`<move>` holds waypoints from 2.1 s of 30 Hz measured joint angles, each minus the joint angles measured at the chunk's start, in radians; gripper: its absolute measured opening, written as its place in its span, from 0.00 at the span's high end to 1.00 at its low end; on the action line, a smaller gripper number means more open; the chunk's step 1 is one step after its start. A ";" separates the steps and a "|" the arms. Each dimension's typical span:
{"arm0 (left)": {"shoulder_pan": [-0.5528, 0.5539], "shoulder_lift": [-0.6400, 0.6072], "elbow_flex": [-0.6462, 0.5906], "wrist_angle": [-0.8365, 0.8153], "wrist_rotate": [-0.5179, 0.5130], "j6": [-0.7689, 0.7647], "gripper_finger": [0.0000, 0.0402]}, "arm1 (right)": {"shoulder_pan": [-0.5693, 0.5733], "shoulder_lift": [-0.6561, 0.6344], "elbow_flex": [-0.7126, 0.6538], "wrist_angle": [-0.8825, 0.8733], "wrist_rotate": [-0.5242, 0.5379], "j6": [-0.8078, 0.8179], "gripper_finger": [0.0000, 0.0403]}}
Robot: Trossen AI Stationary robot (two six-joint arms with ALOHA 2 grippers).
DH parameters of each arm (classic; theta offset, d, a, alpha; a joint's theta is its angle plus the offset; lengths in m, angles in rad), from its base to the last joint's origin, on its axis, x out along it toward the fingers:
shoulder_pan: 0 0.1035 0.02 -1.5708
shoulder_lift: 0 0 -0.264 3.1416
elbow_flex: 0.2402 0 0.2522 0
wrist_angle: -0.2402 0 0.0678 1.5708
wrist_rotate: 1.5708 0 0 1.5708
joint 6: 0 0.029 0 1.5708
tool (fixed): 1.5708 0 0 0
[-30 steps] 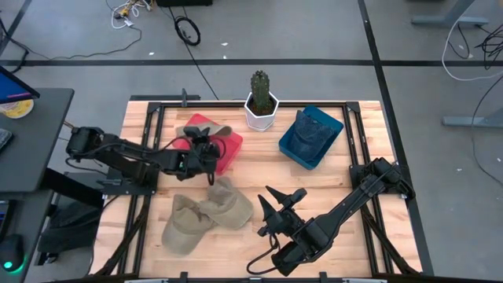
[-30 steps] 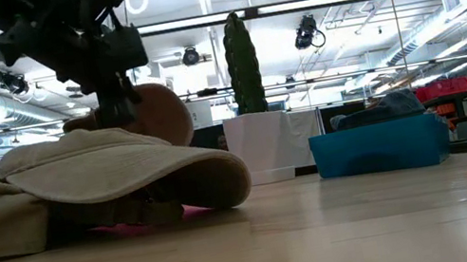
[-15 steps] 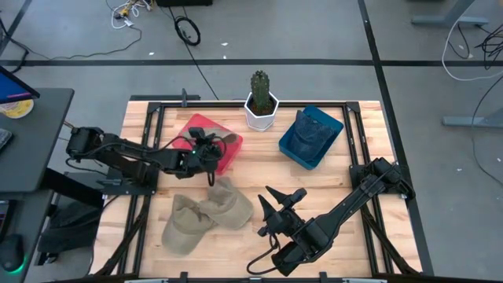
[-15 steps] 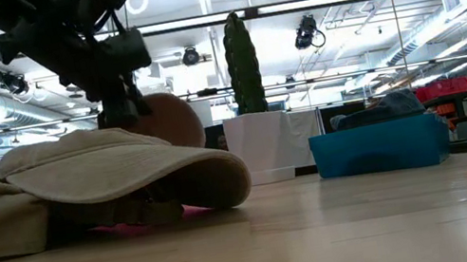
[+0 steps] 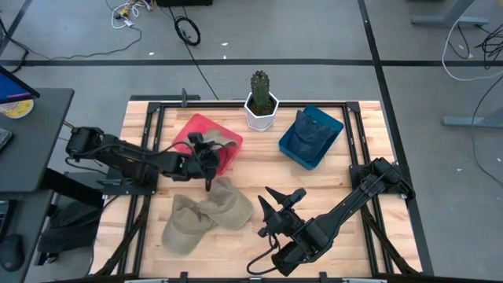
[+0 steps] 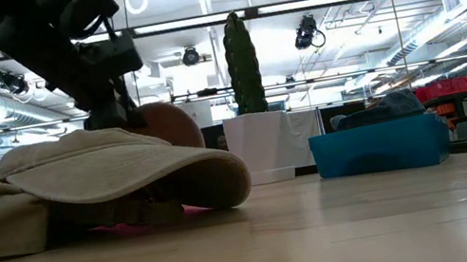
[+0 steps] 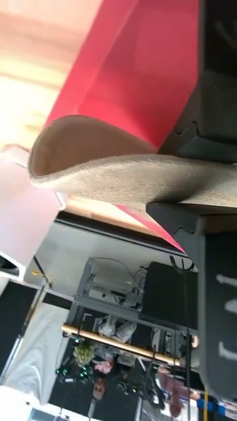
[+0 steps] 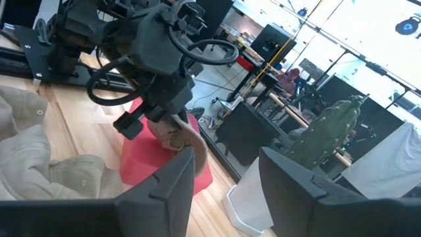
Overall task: Pick & Place hat
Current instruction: Put the right brown cap into the red bin, then put the left brown cap into the red bin
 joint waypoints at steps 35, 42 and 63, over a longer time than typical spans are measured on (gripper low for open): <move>-0.040 -0.113 0.123 -0.348 0.344 -0.263 0.40 | -0.005 0.000 0.000 0.000 -0.010 0.021 0.57; -0.041 -0.113 0.136 -0.400 0.344 -0.348 0.44 | -0.005 0.000 0.000 -0.002 -0.027 0.024 0.57; -0.371 -0.394 0.136 -0.151 0.290 -0.359 0.55 | -0.056 -0.103 0.000 -0.491 -0.041 0.536 0.73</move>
